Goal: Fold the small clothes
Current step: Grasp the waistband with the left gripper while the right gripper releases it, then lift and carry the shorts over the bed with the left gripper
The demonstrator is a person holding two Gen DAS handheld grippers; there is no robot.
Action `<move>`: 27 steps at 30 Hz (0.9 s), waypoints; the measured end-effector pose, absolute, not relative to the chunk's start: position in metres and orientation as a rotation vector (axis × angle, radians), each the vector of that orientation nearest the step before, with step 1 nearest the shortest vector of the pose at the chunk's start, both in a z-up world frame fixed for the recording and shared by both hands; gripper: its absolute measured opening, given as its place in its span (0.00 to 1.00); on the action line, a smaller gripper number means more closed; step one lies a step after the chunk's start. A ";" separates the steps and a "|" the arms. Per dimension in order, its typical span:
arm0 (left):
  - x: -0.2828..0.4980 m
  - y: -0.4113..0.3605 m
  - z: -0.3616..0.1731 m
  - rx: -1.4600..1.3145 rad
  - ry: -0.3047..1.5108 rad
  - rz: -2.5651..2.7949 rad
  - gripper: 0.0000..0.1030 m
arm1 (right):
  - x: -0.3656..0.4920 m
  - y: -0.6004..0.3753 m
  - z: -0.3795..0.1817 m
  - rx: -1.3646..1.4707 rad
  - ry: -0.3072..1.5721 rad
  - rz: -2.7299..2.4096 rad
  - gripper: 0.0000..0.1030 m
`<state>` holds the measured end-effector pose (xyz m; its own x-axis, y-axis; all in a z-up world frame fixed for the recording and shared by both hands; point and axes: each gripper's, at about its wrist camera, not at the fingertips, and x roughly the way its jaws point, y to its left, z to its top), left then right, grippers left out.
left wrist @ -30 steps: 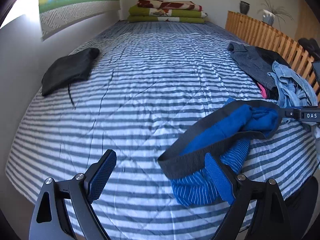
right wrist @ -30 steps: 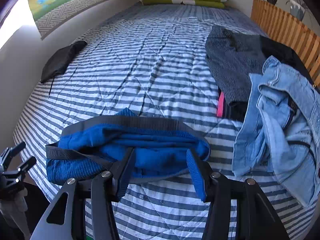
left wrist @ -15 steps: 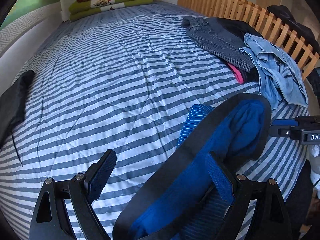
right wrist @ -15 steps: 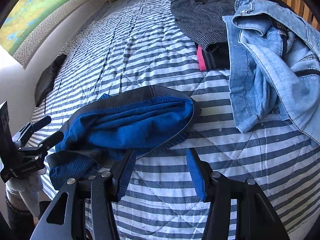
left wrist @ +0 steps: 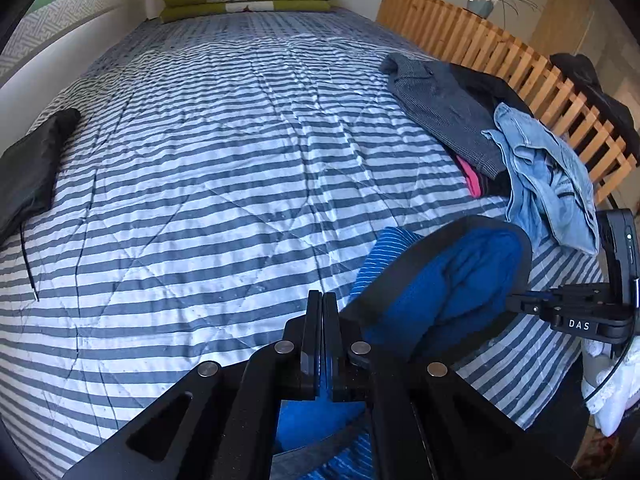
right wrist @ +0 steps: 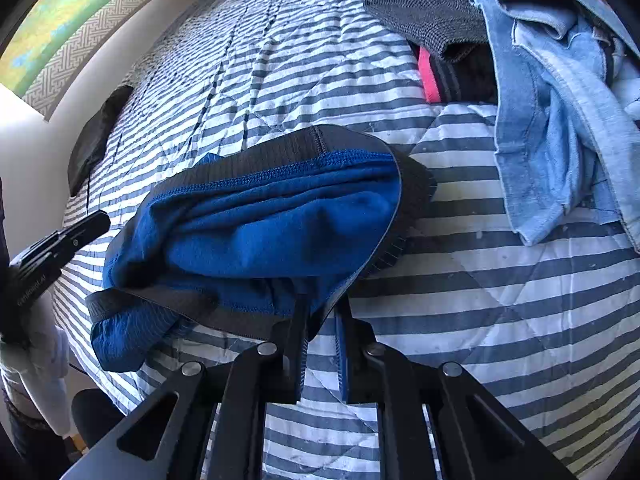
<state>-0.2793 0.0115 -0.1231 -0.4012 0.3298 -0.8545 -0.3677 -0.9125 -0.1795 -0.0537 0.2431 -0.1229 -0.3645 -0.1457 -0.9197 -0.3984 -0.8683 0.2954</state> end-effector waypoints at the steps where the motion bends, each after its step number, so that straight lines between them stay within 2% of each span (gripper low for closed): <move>1: -0.281 0.009 -0.121 -1.410 0.028 2.310 0.23 | -0.051 0.244 -0.121 -1.660 0.723 2.359 0.07; 2: -0.284 0.009 -0.121 -1.417 0.008 2.272 0.40 | -0.049 0.246 -0.119 -1.653 0.728 2.356 0.07; 3: -0.287 0.012 -0.122 -1.430 -0.003 2.225 0.78 | -0.047 0.248 -0.118 -1.646 0.730 2.351 0.07; 4: -0.289 0.017 -0.124 -1.434 0.000 2.201 0.92 | -0.046 0.248 -0.118 -1.639 0.728 2.350 0.06; 8: -0.296 0.047 -0.142 -1.467 0.090 2.130 0.91 | -0.041 0.247 -0.118 -1.629 0.719 2.350 0.06; 9: -0.297 0.052 -0.148 -1.485 0.091 2.105 0.88 | -0.040 0.247 -0.119 -1.632 0.713 2.348 0.06; 11: -0.300 0.059 -0.160 -1.531 0.060 2.058 0.73 | -0.038 0.248 -0.121 -1.639 0.705 2.340 0.06; 12: -0.301 0.059 -0.163 -1.558 0.041 2.046 0.51 | -0.038 0.249 -0.123 -1.643 0.706 2.335 0.06; 13: -0.301 0.060 -0.165 -1.578 0.031 2.039 0.36 | -0.037 0.251 -0.124 -1.646 0.706 2.332 0.06; 16: -0.294 0.053 -0.153 -1.513 0.050 2.099 0.21 | -0.036 0.257 -0.122 -1.635 0.698 2.320 0.05; 19: -0.283 0.040 -0.133 -1.453 0.062 2.155 0.16 | -0.031 0.263 -0.115 -1.596 0.677 2.321 0.04; 27: -0.252 -0.012 -0.089 -1.349 0.160 2.353 0.15 | -0.016 0.271 -0.089 -1.497 0.631 2.327 0.02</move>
<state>-0.2524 -0.0117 -0.0894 -0.4399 0.3008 -0.8461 -0.4128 -0.9045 -0.1069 -0.0156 0.2712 -0.0887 -0.4104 0.0157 -0.9118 -0.4740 -0.8579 0.1985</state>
